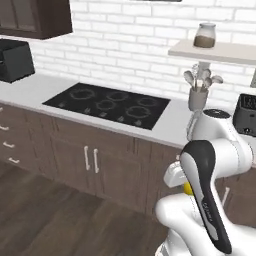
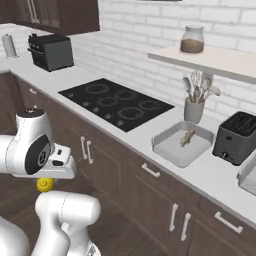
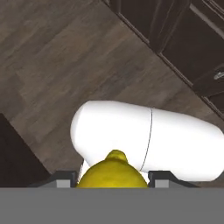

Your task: Place one lemon and one fish in each tupperware on the nearby counter, to pack two identical lunches.

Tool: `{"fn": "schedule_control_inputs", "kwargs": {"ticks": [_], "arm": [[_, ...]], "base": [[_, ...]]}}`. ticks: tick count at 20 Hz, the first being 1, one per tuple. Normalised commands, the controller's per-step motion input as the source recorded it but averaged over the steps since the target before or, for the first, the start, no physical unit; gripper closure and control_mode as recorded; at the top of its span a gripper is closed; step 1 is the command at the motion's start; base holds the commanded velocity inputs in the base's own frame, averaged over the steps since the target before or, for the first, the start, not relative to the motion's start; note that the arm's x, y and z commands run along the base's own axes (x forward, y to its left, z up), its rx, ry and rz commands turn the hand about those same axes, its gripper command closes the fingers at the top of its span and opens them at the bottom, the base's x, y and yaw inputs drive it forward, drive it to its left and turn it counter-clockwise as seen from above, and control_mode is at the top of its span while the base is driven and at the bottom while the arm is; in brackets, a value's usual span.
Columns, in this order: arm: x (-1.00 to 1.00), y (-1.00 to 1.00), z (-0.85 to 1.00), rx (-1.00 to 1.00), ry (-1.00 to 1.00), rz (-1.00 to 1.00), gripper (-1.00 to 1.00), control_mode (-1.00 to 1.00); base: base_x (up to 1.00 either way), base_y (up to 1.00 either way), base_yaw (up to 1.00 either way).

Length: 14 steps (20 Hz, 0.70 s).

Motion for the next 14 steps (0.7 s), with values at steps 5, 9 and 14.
{"fn": "schedule_control_inputs", "kwargs": {"ticks": [5, 9, 14], "arm": [[0.0, 0.0, 0.0, 0.0, 0.0, 0.0, 1.0, 1.0], [0.0, 0.0, 0.0, 0.0, 0.0, 0.0, 1.0, 1.0], [0.0, 0.0, 0.0, 0.0, 0.0, 0.0, 1.0, 1.0]], "base": [[0.78, 0.0, -0.63], [0.99, 0.0, -0.58], [0.65, 0.0, -0.56]]}}
